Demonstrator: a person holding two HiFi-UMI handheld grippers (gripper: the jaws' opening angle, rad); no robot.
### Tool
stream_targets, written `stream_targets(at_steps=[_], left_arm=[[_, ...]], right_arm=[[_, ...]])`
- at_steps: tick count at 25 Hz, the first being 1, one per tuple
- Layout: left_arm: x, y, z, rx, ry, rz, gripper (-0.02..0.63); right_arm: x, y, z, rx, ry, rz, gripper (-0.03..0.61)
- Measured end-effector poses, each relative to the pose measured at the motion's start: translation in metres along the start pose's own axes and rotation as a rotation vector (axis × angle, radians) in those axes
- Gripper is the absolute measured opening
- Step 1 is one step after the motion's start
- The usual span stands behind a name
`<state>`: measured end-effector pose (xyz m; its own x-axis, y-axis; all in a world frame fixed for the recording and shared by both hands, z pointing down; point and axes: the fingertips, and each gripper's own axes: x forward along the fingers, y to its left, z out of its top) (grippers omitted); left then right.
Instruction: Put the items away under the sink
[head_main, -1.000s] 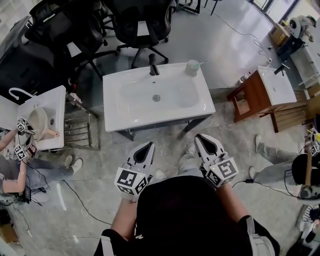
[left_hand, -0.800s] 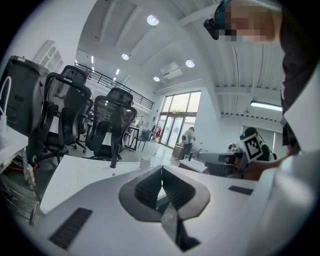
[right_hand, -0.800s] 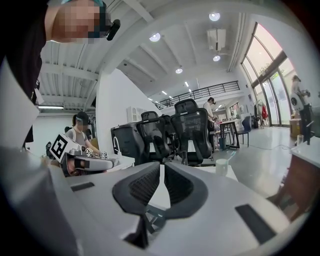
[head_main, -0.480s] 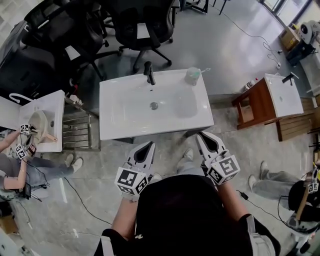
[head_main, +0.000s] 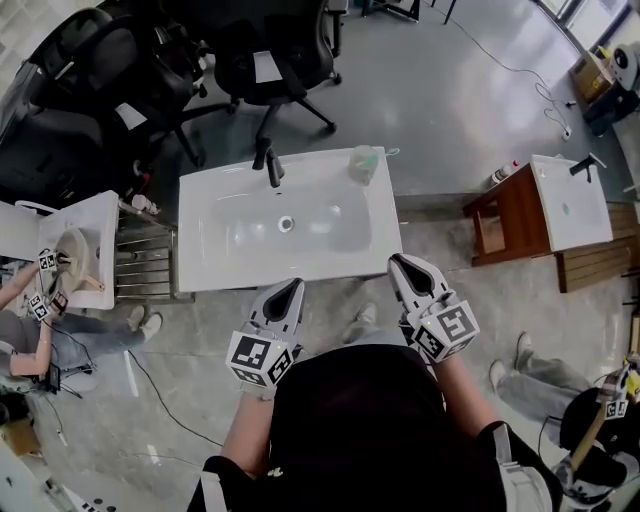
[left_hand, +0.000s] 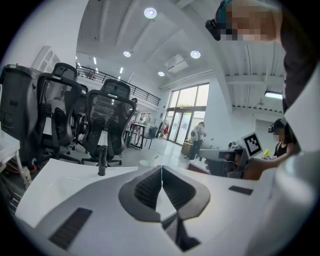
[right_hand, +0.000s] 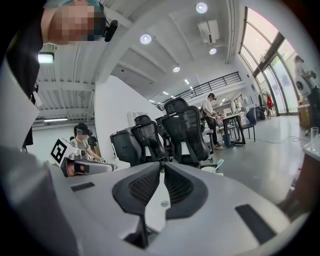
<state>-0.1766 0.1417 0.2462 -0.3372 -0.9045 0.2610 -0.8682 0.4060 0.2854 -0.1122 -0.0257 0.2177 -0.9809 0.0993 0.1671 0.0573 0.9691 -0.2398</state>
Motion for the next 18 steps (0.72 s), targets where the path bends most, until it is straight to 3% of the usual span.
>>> stream_targets(at_steps=[7,18], left_arm=[[0.053,-0.022,0.008,0.001,0.008,0.046,0.023],[0.107,-0.040,0.009,0.026,0.062,0.041,0.023]], right_arm=[[-0.003,-0.053,0.014,0.020,-0.008,0.041,0.046],[-0.007,-0.102,0.011,0.057,0.006,0.043,0.046]])
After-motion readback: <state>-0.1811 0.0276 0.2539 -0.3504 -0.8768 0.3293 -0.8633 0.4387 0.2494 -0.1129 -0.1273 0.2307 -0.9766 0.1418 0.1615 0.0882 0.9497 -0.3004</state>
